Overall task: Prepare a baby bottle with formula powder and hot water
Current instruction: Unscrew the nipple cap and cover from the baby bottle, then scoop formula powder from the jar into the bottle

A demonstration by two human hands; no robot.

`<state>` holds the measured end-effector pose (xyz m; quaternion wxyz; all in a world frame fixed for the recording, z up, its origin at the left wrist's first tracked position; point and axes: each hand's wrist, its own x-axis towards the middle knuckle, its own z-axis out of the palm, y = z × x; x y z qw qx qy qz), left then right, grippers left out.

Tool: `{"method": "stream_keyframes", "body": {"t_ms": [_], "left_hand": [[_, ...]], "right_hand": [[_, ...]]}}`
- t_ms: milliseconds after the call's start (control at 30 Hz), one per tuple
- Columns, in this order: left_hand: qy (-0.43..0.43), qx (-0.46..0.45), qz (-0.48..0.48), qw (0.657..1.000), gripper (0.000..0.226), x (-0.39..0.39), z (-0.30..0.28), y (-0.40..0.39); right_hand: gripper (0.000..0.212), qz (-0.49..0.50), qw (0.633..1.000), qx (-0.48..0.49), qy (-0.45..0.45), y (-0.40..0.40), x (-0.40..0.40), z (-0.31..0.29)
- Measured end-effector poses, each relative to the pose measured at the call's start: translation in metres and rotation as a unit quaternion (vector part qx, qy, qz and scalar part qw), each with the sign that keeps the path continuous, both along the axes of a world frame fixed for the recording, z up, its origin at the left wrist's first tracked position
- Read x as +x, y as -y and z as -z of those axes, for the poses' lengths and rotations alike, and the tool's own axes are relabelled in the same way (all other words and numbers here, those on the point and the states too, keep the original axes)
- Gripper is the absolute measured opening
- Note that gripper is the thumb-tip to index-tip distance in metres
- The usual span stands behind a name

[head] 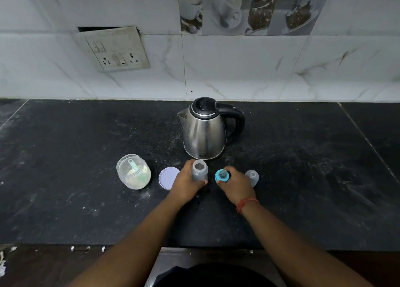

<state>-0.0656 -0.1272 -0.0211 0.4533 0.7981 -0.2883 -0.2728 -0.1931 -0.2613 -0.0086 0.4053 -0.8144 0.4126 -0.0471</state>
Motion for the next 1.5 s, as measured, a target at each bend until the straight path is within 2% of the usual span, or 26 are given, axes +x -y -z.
{"method": "stream_keyframes", "body": {"t_ms": [167, 433, 633, 733, 967, 1200, 1333, 1500], "left_hand": [[0.005, 0.016, 0.006, 1.000, 0.054, 0.002, 0.008, 0.002], [0.009, 0.026, 0.015, 1.000, 0.054, 0.001, 0.016, 0.003], [0.000, 0.009, 0.015, 1.000, 0.072, 0.001, 0.015, -0.001], [-0.002, -0.016, 0.018, 1.000, 0.083, 0.001, 0.016, -0.006], [0.019, -0.089, -0.007, 0.996, 0.073, -0.001, -0.006, -0.018], [0.099, -0.120, -0.032, 0.987, 0.063, 0.010, -0.042, -0.029], [0.124, -0.132, -0.037, 0.983, 0.060, 0.017, -0.056, -0.039], [0.135, -0.130, -0.063, 0.980, 0.069, 0.034, -0.060, -0.062]], "right_hand": [[0.037, -0.018, 0.998, -0.019, -0.059, 0.003, -0.002, 0.010], [0.043, -0.029, 0.997, -0.028, -0.069, 0.005, -0.005, 0.013], [0.070, -0.022, 0.996, -0.018, -0.083, 0.005, -0.006, 0.011], [0.074, -0.017, 0.996, -0.022, -0.082, 0.004, -0.009, 0.008], [0.061, -0.011, 0.997, -0.079, -0.019, 0.001, -0.019, -0.011], [0.053, -0.004, 0.985, -0.127, 0.119, -0.002, -0.005, -0.040], [0.057, -0.037, 0.977, -0.135, 0.162, -0.011, 0.011, -0.054], [0.058, -0.102, 0.969, -0.116, 0.194, -0.035, 0.034, -0.062]]}}
